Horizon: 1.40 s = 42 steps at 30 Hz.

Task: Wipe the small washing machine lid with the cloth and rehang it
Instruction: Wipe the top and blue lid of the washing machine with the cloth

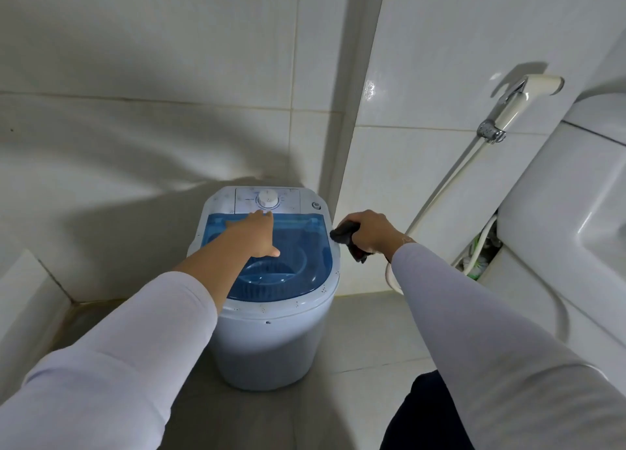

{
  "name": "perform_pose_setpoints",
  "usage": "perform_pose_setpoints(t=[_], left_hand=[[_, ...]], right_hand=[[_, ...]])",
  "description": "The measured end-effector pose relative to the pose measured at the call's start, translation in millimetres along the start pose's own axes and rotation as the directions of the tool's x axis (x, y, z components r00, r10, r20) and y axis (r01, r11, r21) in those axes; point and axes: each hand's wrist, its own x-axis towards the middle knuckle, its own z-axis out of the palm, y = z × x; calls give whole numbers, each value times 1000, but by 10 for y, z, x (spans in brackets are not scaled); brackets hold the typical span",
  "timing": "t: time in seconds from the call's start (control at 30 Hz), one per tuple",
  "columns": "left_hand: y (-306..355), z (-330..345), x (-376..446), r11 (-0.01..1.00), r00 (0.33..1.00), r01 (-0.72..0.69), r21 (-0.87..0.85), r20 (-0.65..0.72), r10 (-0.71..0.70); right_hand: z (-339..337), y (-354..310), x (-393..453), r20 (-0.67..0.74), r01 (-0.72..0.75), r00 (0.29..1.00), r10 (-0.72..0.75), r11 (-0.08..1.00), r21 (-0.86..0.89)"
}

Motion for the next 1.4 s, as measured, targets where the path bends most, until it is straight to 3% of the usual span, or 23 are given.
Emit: perform_pose_setpoints(t=[0.23, 0.63, 1.4], left_hand=[[-24, 4, -355, 999, 984, -47, -8, 171, 48], [-46, 179, -452, 996, 991, -28, 82, 131, 18], [-58, 238, -585, 999, 999, 2, 37, 48, -4]], right_hand=[[178, -84, -5, -88, 2, 996, -5, 999, -39], [356, -64, -252, -62, -51, 997, 53, 998, 29], [706, -352, -1006, -62, -97, 994, 92, 992, -83]])
